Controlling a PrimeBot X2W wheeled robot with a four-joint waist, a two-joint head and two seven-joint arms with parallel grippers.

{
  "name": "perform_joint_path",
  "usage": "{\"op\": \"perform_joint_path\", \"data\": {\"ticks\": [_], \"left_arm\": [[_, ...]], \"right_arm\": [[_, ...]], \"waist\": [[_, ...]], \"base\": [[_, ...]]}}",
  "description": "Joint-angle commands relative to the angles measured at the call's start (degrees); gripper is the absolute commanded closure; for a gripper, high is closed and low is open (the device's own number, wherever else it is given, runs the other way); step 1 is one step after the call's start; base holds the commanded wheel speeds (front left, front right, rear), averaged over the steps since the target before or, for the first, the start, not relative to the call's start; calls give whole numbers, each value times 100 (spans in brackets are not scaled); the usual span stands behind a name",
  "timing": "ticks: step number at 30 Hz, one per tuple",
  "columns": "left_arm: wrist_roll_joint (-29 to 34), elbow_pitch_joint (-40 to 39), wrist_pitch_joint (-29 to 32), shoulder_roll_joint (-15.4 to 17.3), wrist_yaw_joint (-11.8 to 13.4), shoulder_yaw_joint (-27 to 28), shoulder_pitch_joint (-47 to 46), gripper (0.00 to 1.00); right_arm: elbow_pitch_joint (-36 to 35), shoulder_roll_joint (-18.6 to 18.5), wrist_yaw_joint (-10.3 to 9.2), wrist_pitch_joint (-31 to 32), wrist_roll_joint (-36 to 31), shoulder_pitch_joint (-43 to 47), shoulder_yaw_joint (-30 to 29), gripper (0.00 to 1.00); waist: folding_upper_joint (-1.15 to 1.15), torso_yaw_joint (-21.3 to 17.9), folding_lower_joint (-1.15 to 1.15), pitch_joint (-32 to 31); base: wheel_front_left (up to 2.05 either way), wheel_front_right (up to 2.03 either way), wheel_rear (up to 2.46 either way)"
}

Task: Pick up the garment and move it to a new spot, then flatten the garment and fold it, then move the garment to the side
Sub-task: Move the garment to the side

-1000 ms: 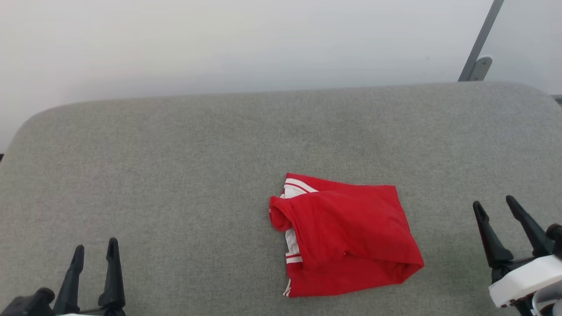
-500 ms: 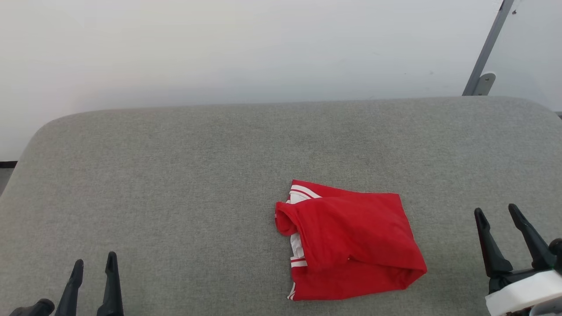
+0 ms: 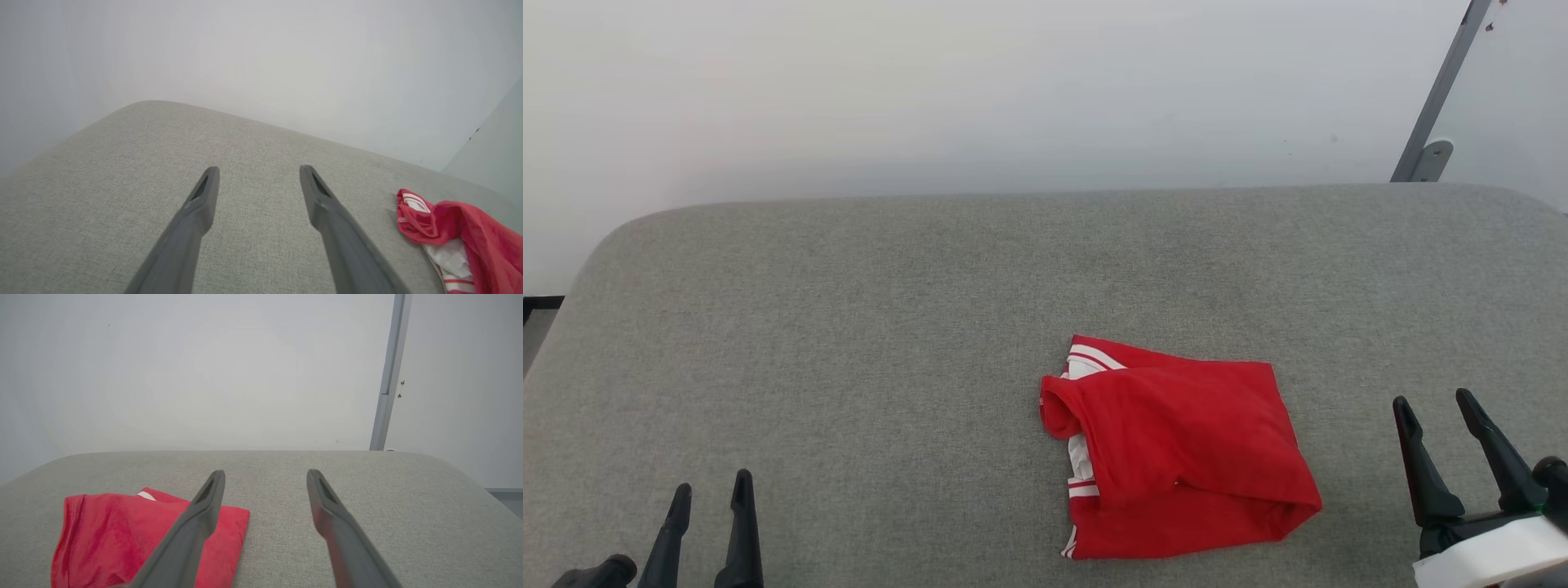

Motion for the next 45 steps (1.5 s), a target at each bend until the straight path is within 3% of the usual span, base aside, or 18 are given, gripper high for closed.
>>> {"op": "perform_joint_path", "data": {"ticks": [1,14,20,34,45], "left_arm": [[2,6,-28,17,-21,-13,-62,0],[-60,40,-29,29,-21,-151,-159,0],[-69,55,-29,53,-21,-233,-156,0],[-157,101,-29,87,-21,-525,-426,0],[-242,207,-29,112,-20,-825,-815,0]], "right_arm": [[-14,22,0,-20,12,23,6,0],[157,-118,0,-20,157,-126,329,0],[673,-520,1,217,658,-539,952,0],[920,-1557,1,2948,2174,-1742,1947,0],[1007,-1688,1,4763,2657,-2382,2158,0]], "waist": [[0,1,0,0],[0,118,0,70],[0,207,0,127],[0,556,0,699],[0,819,0,1142]], "base": [[0,0,0],[0,0,0],[0,0,0],[0,0,0],[0,0,0]]}}
